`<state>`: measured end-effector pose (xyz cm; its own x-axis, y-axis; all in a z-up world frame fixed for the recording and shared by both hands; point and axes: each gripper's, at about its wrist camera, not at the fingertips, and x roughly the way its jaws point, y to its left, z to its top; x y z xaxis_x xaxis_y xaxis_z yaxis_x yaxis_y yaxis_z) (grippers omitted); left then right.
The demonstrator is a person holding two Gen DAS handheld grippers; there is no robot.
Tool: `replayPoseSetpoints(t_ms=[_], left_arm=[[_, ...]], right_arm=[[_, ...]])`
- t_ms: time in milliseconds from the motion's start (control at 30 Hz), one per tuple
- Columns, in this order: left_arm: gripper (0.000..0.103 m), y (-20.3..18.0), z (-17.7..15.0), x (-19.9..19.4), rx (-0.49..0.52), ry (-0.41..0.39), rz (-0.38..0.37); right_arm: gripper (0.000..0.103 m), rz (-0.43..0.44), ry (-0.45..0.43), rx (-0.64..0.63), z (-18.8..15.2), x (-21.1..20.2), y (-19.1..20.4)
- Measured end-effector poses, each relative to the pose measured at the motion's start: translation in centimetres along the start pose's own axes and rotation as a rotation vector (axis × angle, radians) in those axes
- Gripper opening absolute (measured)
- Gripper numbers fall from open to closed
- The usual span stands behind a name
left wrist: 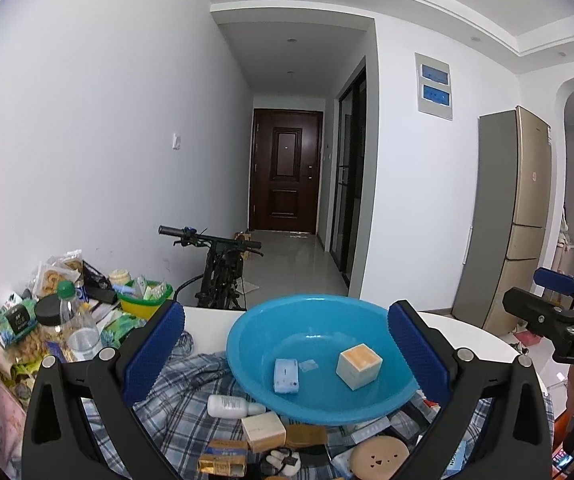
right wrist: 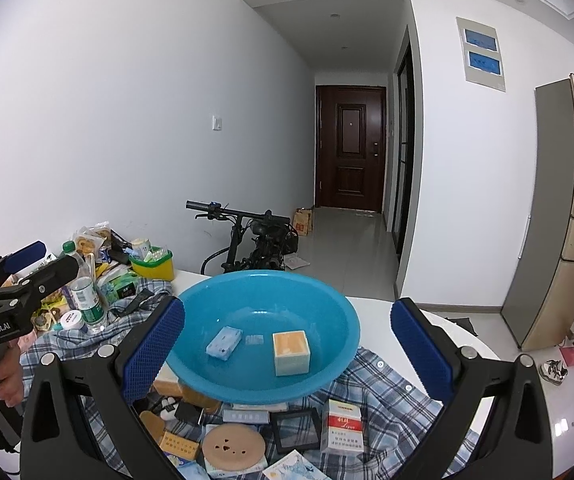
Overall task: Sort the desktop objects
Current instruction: 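Withdraw both tools from the basin back toward the remaining items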
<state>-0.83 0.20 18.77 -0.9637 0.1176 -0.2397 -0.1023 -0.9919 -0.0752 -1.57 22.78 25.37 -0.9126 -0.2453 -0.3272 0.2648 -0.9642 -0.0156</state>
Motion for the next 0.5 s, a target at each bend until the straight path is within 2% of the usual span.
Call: replayPoseSetpoints(t_ms=[233,500], left_arm=[[0.103,0.1,-1.9,-0.4,0.014,0.009,0.02],[0.103,0.7,-5.3,1.1,-0.021,0.095,0.023]], right_arm=[[0.103,0.008,0.042,0.028,-2.0,0.4,-0.3],[0.103,-0.001,0.099,0.067,-4.7,1.4,-1.3]])
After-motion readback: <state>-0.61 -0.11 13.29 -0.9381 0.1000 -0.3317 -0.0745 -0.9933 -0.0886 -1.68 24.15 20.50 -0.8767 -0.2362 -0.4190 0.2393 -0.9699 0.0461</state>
